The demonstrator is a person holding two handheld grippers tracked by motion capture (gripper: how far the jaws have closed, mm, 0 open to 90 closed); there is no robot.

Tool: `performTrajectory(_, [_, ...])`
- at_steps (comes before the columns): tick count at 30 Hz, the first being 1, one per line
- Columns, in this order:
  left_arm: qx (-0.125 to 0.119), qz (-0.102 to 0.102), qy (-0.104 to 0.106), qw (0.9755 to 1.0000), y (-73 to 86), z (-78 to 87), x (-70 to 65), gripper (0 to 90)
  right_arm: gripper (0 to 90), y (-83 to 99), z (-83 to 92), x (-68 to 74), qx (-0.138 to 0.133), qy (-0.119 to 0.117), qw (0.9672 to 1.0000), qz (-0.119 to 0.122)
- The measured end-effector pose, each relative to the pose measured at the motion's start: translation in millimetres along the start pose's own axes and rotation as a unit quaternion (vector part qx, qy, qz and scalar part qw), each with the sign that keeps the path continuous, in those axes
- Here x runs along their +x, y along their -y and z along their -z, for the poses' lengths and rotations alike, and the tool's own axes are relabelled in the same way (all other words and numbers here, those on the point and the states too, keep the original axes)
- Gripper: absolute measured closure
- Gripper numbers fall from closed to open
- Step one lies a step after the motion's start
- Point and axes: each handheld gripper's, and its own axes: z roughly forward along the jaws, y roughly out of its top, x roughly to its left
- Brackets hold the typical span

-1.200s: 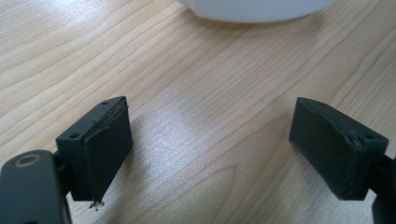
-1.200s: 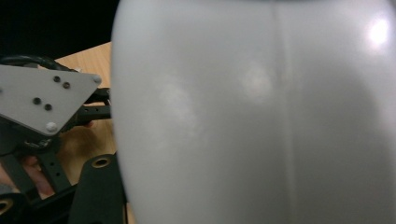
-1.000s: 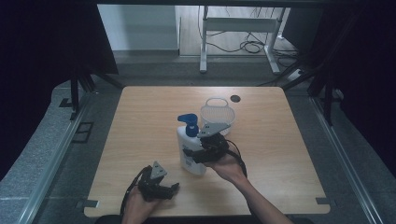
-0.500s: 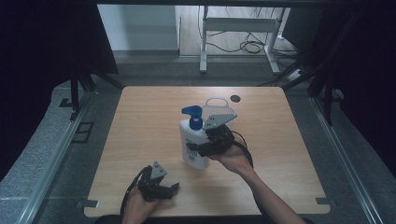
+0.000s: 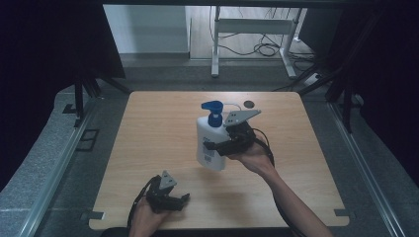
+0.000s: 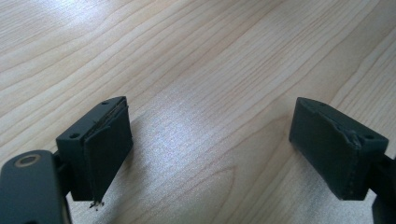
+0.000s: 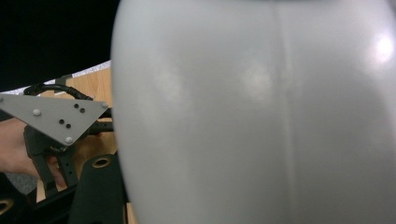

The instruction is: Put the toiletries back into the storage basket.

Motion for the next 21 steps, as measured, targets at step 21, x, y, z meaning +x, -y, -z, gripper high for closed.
performTrajectory(21, [-0.002, 0.002, -0.001, 1.0, 0.0, -0.4, -0.4, 12.5, 37.7, -15.1, 19.1, -34.3, -0.015, -0.007, 0.9998, 0.009])
